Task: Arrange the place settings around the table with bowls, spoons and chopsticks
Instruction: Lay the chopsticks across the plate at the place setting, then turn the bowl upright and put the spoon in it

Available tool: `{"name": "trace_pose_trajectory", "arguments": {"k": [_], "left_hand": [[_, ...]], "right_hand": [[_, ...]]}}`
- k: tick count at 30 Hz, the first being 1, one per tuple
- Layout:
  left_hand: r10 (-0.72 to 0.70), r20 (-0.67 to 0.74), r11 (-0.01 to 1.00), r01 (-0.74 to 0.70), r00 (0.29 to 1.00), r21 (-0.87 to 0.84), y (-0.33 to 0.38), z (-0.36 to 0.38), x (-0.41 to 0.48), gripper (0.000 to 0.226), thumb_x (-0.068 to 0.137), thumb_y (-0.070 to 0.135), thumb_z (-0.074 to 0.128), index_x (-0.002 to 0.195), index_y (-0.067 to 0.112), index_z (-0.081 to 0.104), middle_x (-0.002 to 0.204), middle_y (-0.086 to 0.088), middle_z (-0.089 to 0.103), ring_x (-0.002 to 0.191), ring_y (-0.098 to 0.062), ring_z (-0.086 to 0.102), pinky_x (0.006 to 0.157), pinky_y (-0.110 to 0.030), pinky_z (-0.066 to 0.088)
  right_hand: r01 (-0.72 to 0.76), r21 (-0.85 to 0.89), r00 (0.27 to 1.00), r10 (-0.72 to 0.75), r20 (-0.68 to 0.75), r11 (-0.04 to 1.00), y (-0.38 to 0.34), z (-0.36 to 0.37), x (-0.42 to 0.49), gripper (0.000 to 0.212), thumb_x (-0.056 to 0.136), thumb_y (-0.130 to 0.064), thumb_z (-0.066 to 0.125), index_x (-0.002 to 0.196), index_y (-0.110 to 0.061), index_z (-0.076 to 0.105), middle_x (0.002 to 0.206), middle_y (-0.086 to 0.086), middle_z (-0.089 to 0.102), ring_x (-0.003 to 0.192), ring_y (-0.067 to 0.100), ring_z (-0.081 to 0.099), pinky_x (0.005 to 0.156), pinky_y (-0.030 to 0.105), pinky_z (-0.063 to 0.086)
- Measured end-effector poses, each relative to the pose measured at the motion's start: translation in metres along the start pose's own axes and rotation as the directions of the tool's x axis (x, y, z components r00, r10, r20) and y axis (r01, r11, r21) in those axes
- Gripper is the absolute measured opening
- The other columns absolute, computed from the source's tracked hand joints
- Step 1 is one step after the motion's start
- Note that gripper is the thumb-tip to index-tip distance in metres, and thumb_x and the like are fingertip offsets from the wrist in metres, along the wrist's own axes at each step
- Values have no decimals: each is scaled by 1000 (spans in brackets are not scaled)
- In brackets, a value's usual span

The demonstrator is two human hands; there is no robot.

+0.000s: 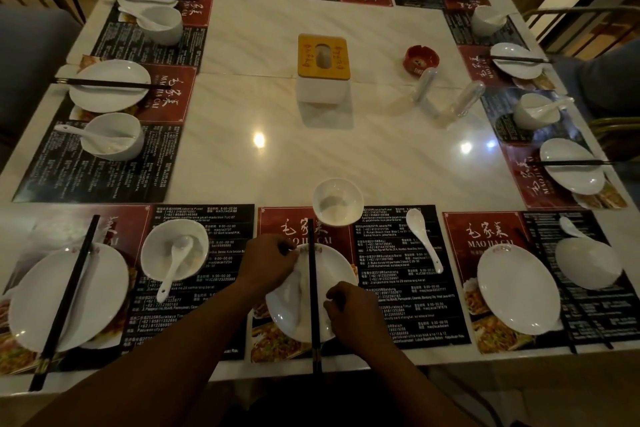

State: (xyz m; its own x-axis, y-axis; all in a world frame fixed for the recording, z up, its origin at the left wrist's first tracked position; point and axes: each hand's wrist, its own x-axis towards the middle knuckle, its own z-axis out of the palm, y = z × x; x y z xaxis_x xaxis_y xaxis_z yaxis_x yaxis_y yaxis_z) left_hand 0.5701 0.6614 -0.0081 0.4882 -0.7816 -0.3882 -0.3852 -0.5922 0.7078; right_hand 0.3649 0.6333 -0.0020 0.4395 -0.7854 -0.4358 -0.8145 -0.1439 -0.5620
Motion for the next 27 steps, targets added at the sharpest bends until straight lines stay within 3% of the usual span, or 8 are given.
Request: {"name": "trace_pose_trajectory", "arguments": {"k": [4,7,10,15,19,23,25,27], "left_hand": [[117,-45,983,-109,992,150,1,-10,-1,12,87,25,71,98,22,73,91,8,72,81,-4,65,79,-29,58],[159,-54,970,-146,986,195,5,-14,0,6,88,23,69,93,21,72,86,6,70,76,-4,63,76,-30,59],[191,-106,965,-167,976,204,13,-11,2,7,87,20,69,93,21,72,85,4,70,74,-6,63,72,-29,58],[136,-232,990,-120,963,79,47,3,6,10,89,21,66,80,24,70,75,8,69,69,-8,65,65,-32,57],[-70,-216,988,38,974,-148,78,25,10,11,93,20,63,86,16,69,78,0,69,70,-14,65,62,-31,57],[-200,-173,952,149,964,-266,86,48,14,7,95,29,61,101,25,61,90,-3,70,73,-22,71,69,-46,62],[-217,-203,957,167,955,-238,89,52,16,13,94,32,62,105,25,60,88,-3,71,67,-21,72,69,-48,62],[-239,-222,957,190,945,-219,89,56,19,22,94,30,62,113,19,63,86,-5,72,63,-20,73,70,-50,61]], "right_hand": [[-26,-35,998,25,-56,999,14,-25,0,11,91,-23,66,101,-22,71,94,-7,71,84,7,67,78,26,58],[-62,-124,990,45,-134,990,36,-55,0,6,90,-20,65,87,-25,68,86,-10,66,78,4,62,75,26,57],[-109,-165,974,72,-215,980,58,-93,7,7,91,-18,64,89,-20,70,88,-4,68,80,10,63,78,25,53],[-135,-173,952,79,-296,976,92,-143,51,10,89,-15,62,95,-13,70,89,2,69,71,12,58,61,26,46],[-89,-246,975,33,-220,965,104,-154,83,9,87,-21,61,94,-17,64,88,-2,60,73,13,57,51,23,36],[50,-28,989,-53,-137,998,87,-146,100,7,95,-24,60,99,-21,65,89,-5,66,73,7,61,56,20,45],[105,89,993,-100,-59,991,68,-137,107,18,96,-30,61,111,-21,65,89,-7,67,73,2,61,60,15,46],[113,189,993,-116,6,975,48,-125,120,33,96,-40,58,123,-20,60,95,-2,71,79,8,67,72,23,54]]}}
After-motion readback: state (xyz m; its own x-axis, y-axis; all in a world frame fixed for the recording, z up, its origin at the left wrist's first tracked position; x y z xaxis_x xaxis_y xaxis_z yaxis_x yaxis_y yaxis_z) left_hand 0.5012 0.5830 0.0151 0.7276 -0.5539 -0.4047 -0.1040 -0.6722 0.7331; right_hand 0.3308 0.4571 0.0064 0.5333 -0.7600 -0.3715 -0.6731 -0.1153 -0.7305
